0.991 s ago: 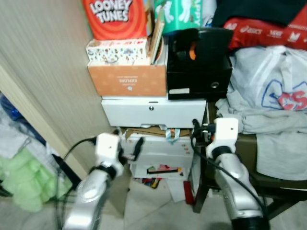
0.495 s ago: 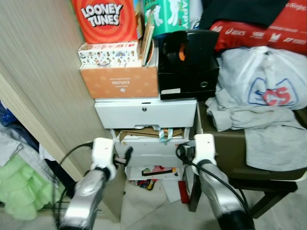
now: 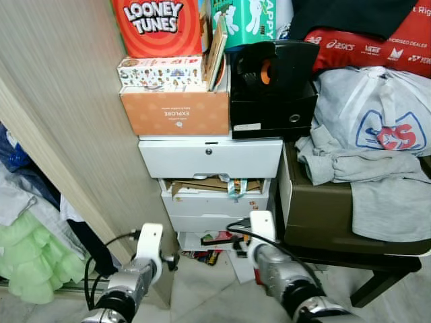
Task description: Clean up the room
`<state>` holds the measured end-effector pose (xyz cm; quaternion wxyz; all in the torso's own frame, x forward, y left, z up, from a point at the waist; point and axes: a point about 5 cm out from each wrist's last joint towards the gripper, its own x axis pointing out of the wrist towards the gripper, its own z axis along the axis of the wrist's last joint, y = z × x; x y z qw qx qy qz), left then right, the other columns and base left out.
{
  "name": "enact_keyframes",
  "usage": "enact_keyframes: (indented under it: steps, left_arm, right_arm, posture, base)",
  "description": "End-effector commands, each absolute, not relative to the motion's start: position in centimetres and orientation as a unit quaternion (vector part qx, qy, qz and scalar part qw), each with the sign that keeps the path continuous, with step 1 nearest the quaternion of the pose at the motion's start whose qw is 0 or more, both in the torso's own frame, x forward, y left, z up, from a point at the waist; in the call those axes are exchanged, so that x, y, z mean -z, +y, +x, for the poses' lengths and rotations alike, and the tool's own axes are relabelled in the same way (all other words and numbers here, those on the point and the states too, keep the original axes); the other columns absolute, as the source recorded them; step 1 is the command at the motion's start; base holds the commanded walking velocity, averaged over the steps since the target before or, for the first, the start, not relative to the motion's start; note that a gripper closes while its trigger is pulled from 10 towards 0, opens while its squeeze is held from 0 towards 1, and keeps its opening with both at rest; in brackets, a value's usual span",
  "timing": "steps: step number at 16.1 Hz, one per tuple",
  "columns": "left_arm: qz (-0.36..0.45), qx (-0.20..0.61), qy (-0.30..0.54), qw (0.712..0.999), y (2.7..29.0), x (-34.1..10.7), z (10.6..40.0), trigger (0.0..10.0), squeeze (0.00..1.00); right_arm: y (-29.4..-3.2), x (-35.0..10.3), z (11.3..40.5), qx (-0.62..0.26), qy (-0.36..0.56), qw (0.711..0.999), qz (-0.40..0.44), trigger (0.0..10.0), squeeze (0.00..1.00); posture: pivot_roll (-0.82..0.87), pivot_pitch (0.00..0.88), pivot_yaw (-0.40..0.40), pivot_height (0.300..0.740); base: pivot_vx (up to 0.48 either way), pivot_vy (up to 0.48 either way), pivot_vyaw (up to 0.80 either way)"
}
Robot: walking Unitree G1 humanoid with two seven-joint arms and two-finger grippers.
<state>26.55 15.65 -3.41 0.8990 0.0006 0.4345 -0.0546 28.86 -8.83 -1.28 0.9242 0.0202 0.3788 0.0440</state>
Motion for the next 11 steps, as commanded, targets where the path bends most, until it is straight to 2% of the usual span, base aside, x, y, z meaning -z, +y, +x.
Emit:
enact_keyframes:
  steps: [1,3,5,11]
  left_arm:
    - [0.003,0.039,0.464,0.885,16.2,4.2,25.6,10.0,0.0]
    - [-0.001,0.015,0.501,0.865,16.8,5.2,24.4,10.0,0.0]
    - [0.004,0.008,0.51,0.86,17.1,5.4,24.0,10.0,0.0]
    - [0.025,0.007,0.503,0.864,17.4,5.4,24.1,10.0,0.0]
  right_arm:
    - [-9.2,2.3,27.9,-0.027,0.404,0.914,0.017,10.0,0.0]
    - [-9.7,2.7,27.6,-0.028,0.413,0.91,-0.003,10.0,0.0]
    - [-9.5,2.9,27.4,-0.044,0.417,0.907,-0.021,10.0,0.0]
    - [-9.1,2.6,27.7,-0.058,0.406,0.911,-0.034,10.0,0.0]
  posture:
    - [-0.06,0.0,0.06,0.74]
    - [-0.07,0.0,0.057,0.74]
    - [-0.07,0.0,0.057,0.74]
    - [-0.06,0.0,0.056,0.74]
  base:
    - [0.0,0.0,0.0]
    - [0.0,0.0,0.0]
    - [0.0,0.0,0.24]
    - [0.0,0.0,0.8]
